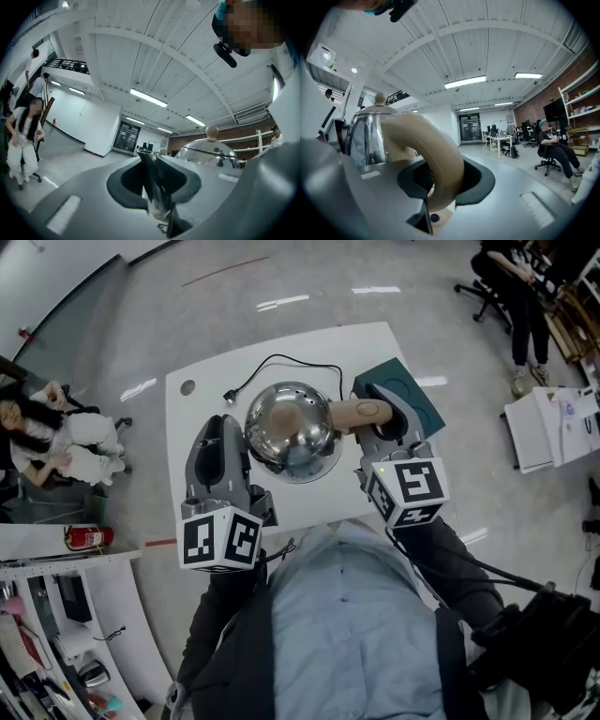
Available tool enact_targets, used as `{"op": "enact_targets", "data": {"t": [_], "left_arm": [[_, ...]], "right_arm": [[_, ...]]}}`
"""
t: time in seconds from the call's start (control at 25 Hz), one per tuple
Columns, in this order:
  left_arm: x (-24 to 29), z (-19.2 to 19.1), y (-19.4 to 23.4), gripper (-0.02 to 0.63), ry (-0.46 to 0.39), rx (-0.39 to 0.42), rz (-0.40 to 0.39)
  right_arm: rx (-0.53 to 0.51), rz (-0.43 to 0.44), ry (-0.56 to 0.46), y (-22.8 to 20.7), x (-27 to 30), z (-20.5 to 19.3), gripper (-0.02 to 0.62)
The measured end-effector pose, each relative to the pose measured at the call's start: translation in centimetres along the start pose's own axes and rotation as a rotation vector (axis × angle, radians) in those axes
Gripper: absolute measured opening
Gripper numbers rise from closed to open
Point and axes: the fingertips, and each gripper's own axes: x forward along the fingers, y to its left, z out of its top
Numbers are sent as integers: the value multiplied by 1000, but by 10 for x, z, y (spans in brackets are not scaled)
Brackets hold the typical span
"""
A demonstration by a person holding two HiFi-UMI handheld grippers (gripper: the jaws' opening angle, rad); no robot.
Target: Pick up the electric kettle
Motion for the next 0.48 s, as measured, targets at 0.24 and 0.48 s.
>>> {"op": "enact_targets", "data": {"t": [0.24, 0.48], "left_arm": [[-1, 0, -1, 60, -18, 0, -2], [-2, 2, -2, 60, -5, 1, 4]], "right_arm": [[-11, -2, 0, -1, -1, 1, 110], [-9, 0, -6, -1, 0, 3, 110]]}}
